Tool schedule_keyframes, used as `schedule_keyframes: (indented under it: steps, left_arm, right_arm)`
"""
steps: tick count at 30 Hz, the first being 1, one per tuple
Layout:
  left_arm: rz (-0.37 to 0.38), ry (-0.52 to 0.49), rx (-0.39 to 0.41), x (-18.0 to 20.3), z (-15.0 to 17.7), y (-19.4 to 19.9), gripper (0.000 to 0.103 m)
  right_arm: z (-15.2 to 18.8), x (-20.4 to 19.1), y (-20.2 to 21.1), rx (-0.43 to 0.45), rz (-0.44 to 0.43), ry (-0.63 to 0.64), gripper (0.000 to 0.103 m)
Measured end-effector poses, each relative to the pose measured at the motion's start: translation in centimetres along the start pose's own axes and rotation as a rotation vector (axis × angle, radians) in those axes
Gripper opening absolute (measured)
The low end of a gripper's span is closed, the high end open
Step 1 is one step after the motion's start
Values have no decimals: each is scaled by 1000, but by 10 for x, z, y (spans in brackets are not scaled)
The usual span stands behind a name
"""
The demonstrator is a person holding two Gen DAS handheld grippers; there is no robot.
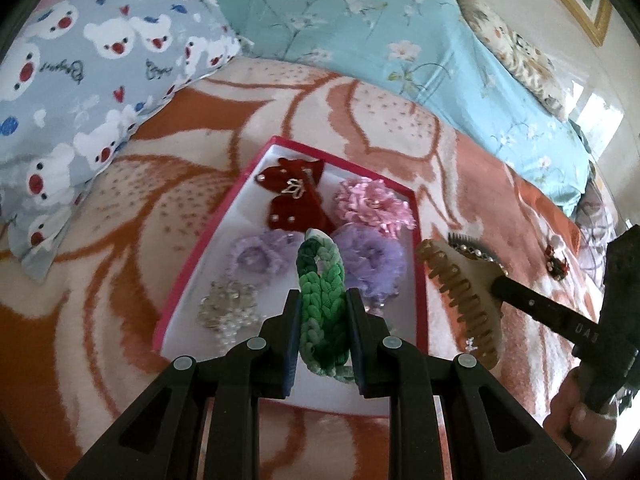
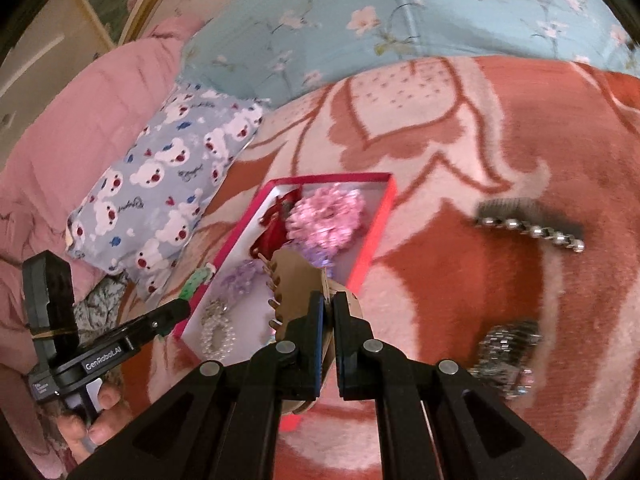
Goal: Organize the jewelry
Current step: 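Carry green scrunchie with left tool while right tool carries claw clip over box, then open the left tool in the box while the right tool opens, releasing both items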
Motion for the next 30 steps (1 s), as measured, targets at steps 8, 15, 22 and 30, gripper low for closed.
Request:
schedule_keyframes:
  steps: [8,15,22,30]
  left_arm:
    - [-38,20,-6,-20,-8,-9,20]
    - [-82,15,-3,-27,-18,-23,20]
    - [-124,7,-23,-34,-19,-50,20]
    - [-151,26,-62,-45,-16,-72,21]
  right_arm:
    - [-6,-31,-30,-28,-25,49,4]
    - [-8,-44,-57,-52,-21,80,4]
    - [0,-44,-77,-77,-6,82,4]
    - [7,-42,-85,-96,-27,74,4]
Point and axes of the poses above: each gripper's, at about its wrist camera, not at the fingertips, and y roughly against the way its jaws point, x to its right, z to its underside, the point moved 4 cm from there along -y, roughly the way its jaws point, and after that the axes turned 15 degrees about y, right-handed, at the moved point
